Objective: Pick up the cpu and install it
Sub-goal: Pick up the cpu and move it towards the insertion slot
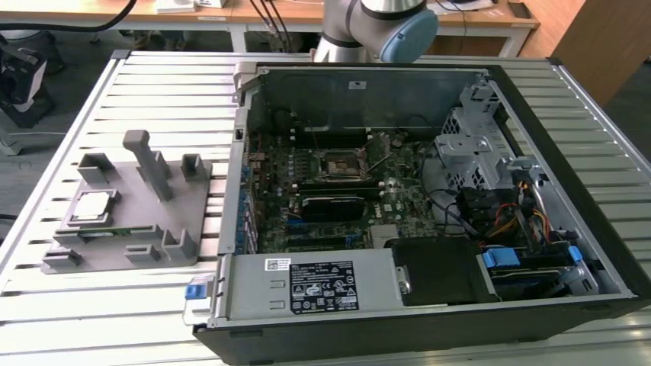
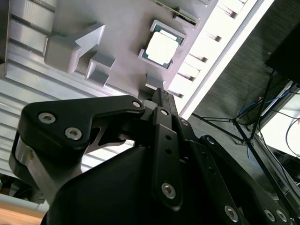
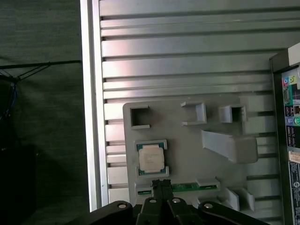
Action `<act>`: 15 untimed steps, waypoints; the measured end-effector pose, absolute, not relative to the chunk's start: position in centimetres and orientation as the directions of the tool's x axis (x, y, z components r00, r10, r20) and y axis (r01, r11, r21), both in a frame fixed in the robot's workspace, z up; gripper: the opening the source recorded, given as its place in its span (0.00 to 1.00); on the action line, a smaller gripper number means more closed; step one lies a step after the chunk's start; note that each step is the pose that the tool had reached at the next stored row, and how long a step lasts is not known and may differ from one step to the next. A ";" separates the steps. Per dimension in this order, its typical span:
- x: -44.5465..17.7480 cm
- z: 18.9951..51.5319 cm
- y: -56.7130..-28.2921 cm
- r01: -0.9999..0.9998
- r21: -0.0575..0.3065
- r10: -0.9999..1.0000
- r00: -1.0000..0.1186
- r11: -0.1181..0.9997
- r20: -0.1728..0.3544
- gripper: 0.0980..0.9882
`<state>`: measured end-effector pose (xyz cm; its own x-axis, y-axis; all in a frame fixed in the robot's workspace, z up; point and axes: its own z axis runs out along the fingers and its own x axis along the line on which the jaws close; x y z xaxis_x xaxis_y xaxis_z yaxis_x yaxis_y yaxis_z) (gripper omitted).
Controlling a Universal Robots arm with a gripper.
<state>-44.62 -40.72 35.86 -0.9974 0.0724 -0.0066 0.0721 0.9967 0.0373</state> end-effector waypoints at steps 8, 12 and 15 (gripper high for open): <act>-44.7 35.3 -41.0 0.064 0.037 0.064 -0.998 0.997 -0.007 0.01; -44.7 34.9 -41.2 0.060 0.038 0.060 -0.998 0.997 -0.006 0.01; -44.7 34.7 -41.3 0.059 0.050 0.059 -0.998 0.997 -0.005 0.01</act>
<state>-44.69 -41.32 34.69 -0.9982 0.0590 -0.0053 0.0586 0.9970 0.0498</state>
